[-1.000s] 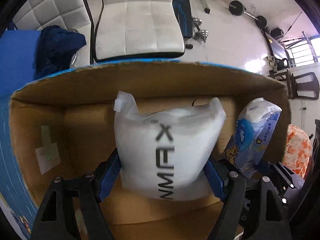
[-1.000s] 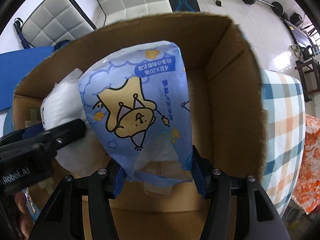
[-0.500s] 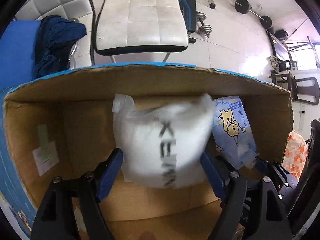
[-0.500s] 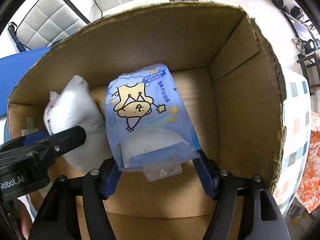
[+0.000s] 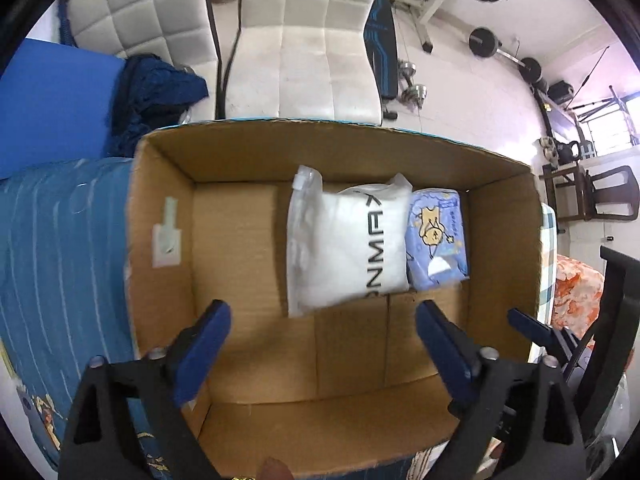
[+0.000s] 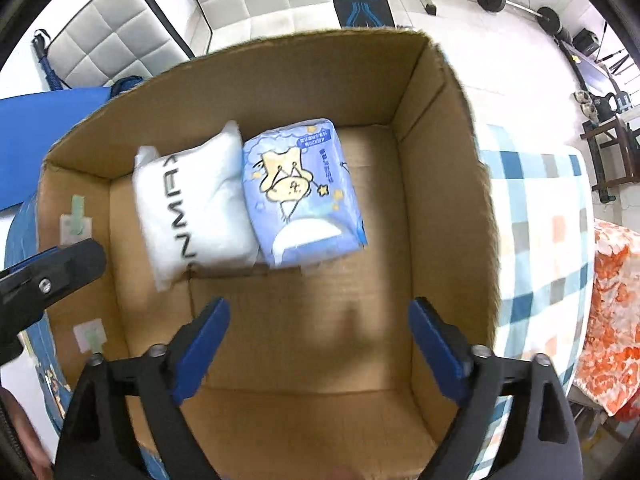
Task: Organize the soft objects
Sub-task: 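Withdraw both tools from the box toward the remaining snacks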
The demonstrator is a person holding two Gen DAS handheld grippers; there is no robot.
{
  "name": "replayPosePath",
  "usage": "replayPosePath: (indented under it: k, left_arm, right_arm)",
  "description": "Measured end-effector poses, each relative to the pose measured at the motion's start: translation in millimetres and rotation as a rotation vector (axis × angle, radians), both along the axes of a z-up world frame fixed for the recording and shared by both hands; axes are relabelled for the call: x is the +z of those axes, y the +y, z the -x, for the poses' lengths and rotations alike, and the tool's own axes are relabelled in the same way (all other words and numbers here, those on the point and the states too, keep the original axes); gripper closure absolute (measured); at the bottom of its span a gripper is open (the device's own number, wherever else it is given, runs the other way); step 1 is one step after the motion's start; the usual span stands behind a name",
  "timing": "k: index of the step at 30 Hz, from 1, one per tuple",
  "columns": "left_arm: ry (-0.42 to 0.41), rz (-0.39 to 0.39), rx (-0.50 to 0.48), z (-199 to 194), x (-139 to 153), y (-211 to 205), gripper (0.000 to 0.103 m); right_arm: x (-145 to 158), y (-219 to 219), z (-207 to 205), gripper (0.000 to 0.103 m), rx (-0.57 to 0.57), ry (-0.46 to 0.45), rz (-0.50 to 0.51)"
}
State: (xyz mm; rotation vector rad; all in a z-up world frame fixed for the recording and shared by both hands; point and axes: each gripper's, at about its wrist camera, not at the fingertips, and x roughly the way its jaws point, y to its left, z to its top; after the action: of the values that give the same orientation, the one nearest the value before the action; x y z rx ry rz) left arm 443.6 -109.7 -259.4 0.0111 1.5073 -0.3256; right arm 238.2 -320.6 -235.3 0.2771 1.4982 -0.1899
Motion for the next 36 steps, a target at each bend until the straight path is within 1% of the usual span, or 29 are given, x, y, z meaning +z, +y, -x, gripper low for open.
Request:
replayPosePath:
  k: [2,3,4,7,10,12,18,20,24,29,33,36]
  left_arm:
    - [-0.040,-0.003,0.001,13.9,9.8,3.1,0.006]
    - [-0.058,-0.002,-0.001,21.6,14.6,4.2,0.002]
    - [-0.074,-0.012,-0.002,27.0,17.4,5.6,0.001]
    - [-0.119,-0.005,-0.002,48.1,30.8,10.4,0.000]
    - [-0.150,0.006,0.008,64.7,44.2,14.3,0.000]
    - [-0.194,-0.002,0.013,79.6,57.3,17.3,0.000]
    - [-0.318,-0.046,0.025,121.0,92.1,28.1,0.001]
    - [-0.348,-0.045,0.033,136.3,102.3,33.2,0.001]
    - [-0.392,-0.070,0.031,159.7,117.2,37.8,0.001]
    - [-0.446,-0.065,0.031,186.7,136.6,44.4,0.001]
    - [-0.476,-0.059,0.034,200.5,147.7,47.3,0.001]
    - [-0.482,-0.076,0.038,205.9,147.8,54.1,0.001]
  right_arm:
    - [10.9,1.0,16.1,0.001,0.003,-0.024,-0.001]
    - [16.5,3.0,24.5,0.001,0.008,-0.035,0.000]
    - [19.9,5.4,31.1,0.001,0.016,-0.042,0.002]
    - [30.5,21.5,35.8,0.000,0.025,-0.067,0.024]
    - [49.3,29.0,58.2,0.000,0.047,-0.110,0.075]
    - [60.3,35.7,69.8,0.000,0.060,-0.131,0.098]
    - [103.5,45.5,111.5,0.000,0.062,-0.213,0.123]
    - [117.4,47.4,125.0,0.000,0.065,-0.242,0.126]
    - [144.0,51.2,146.6,0.000,0.082,-0.286,0.136]
    - [170.2,52.9,166.2,0.000,0.088,-0.342,0.145]
    - [181.0,53.0,177.3,0.000,0.080,-0.357,0.117]
    - [177.1,51.9,184.5,0.000,0.063,-0.338,0.083]
